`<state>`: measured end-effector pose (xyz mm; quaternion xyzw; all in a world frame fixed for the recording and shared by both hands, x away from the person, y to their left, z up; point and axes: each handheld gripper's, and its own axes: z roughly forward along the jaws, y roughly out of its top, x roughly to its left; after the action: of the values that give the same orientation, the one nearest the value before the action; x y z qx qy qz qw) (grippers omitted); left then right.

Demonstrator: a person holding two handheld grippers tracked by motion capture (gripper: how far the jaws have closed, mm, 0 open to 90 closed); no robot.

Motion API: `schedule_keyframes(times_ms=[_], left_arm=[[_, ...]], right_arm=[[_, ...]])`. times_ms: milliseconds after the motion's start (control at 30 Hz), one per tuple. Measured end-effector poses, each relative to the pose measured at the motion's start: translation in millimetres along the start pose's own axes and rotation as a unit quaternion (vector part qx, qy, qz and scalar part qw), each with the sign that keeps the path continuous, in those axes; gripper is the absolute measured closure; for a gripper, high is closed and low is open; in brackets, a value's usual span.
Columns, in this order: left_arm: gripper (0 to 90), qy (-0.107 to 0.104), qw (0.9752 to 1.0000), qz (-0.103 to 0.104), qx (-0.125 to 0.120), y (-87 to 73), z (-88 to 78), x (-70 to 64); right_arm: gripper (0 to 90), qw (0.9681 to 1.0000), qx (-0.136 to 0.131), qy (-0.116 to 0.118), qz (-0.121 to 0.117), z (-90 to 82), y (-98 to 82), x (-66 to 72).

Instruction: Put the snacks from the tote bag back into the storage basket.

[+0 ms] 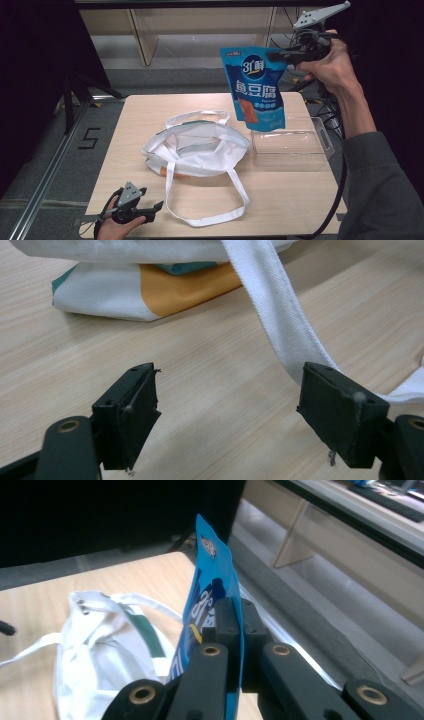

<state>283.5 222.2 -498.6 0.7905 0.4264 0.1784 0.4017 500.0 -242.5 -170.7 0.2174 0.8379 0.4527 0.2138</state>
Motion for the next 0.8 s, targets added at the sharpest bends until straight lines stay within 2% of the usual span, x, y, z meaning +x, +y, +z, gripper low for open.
schedule_keyframes(times_ms=[67,100,200,233,267,300,333,367,400,467,533,567,700,733,767,800], left_arm=[[22.7,0.001,1.0000,0.001,0.002,0.1,-0.5,0.1],[22.7,0.002,0.9999,0.012,0.011,0.3,-1.9,1.6],[22.7,0.002,0.9998,0.014,0.016,0.4,-2.5,2.1],[22.7,0.003,0.9999,0.005,0.010,0.0,-1.7,1.0],[22.6,0.007,0.9999,0.007,0.009,-0.2,-1.5,1.2],[22.6,0.004,0.9997,0.017,0.017,0.1,-3.0,2.8],[22.6,0.005,0.9999,0.003,0.011,-0.7,-1.7,1.4],[22.6,0.009,0.9999,-0.001,0.008,-0.7,-1.1,1.0],[22.6,0.005,0.9997,0.017,0.018,0.0,-3.1,3.2],[22.6,0.005,0.9997,0.014,0.017,-0.1,-2.9,2.9],[22.6,0.004,0.9997,0.014,0.018,-0.1,-2.9,2.9],[22.6,0.004,0.9997,0.014,0.018,-0.2,-3.0,2.9],[22.5,0.004,0.9998,0.012,0.018,-0.3,-2.8,3.0],[22.5,0.005,0.9998,0.012,0.017,-0.4,-2.7,2.8],[22.5,0.003,0.9997,0.013,0.018,-0.3,-2.8,3.1],[22.5,0.003,0.9997,0.013,0.019,-0.3,-2.8,3.0]], right_arm=[[90.0,1.0000,0.000,0.000,0.001,-3.0,-5.8,-4.0],[90.0,1.0000,-0.001,-0.001,0.003,-4.4,-8.6,-6.0],[90.0,0.9998,0.001,-0.005,0.020,-10.0,-21.5,-11.4],[90.0,0.9998,0.001,-0.005,0.020,-10.0,-21.5,-11.4],[90.0,0.9997,-0.003,-0.008,0.024,-11.4,-27.3,-14.7],[90.0,0.9997,-0.003,-0.008,0.024,-11.4,-27.3,-14.7],[90.0,0.9996,-0.004,-0.014,0.024,-12.4,-30.2,-16.7],[90.0,0.9997,-0.003,-0.014,0.021,-14.0,-33.3,-19.4],[90.0,0.9996,-0.005,-0.017,0.023,-14.7,-35.0,-20.1],[90.0,0.9993,-0.006,-0.025,0.028,-17.4,-40.6,-23.9],[90.0,0.9994,0.001,-0.021,0.026,-19.5,-43.9,-27.3],[90.0,0.9992,-0.004,-0.028,0.027,-18.9,-46.3,-28.1],[90.0,0.9994,0.006,-0.023,0.025,-19.2,-53.0,-32.5],[90.0,0.9993,-0.001,-0.028,0.027,-17.4,-55.7,-32.9],[90.0,0.9994,0.006,-0.018,0.028,-17.2,-58.7,-34.5],[90.0,0.9992,0.001,-0.023,0.032,-15.8,-61.1,-34.4]])
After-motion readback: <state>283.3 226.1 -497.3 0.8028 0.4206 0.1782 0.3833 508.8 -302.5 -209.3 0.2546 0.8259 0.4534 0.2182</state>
